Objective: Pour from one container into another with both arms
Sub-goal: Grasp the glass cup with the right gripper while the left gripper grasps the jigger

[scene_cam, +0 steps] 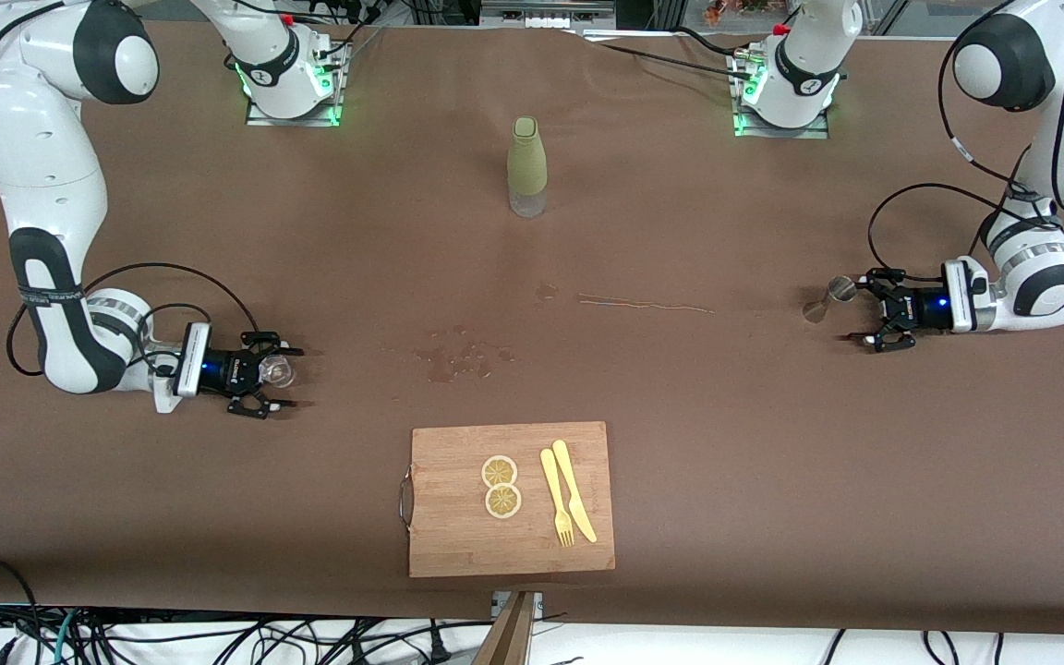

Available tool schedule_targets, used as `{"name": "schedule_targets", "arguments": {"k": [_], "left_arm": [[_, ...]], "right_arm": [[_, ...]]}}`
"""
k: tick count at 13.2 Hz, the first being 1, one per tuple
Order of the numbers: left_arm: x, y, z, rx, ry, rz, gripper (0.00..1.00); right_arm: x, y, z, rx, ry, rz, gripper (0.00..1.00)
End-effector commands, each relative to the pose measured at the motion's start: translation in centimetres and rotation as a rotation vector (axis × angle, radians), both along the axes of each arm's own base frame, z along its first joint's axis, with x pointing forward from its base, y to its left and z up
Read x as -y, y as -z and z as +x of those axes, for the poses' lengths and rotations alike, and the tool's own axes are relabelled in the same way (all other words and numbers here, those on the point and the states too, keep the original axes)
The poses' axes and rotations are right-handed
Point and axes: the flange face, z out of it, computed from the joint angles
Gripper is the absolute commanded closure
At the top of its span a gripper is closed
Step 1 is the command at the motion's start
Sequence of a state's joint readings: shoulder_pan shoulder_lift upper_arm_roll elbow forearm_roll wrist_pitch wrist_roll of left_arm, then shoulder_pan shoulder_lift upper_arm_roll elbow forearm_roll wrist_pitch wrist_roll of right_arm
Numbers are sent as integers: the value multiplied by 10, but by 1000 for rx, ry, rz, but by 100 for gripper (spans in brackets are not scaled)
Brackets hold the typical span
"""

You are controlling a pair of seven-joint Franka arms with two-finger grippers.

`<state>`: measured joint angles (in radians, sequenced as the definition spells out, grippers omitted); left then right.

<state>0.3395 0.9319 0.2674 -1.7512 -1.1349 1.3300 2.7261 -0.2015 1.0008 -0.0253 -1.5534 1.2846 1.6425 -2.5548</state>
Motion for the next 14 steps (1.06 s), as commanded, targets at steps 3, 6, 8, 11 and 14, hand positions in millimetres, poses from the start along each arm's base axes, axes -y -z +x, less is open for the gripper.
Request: {"name": "schedule_targets", "arguments": {"k": [3,6,8,11,14], "left_arm": [[19,8,-1,108,25,-37,0],[24,11,-5,97,38,-62,0],[31,12,-4,96,50,-77,0],[37,15,-10,80,55,-103,0],[39,15,-14,69,77,-106,0]], "right_arm": [[1,0,1,9,15,18,7],[1,-1,-1,5,8,33,32],[2,-1,-1,5,7,34,48],[2,-2,-3,2,-2,48,77],[1,-5,-1,3,-5,56,82]]}}
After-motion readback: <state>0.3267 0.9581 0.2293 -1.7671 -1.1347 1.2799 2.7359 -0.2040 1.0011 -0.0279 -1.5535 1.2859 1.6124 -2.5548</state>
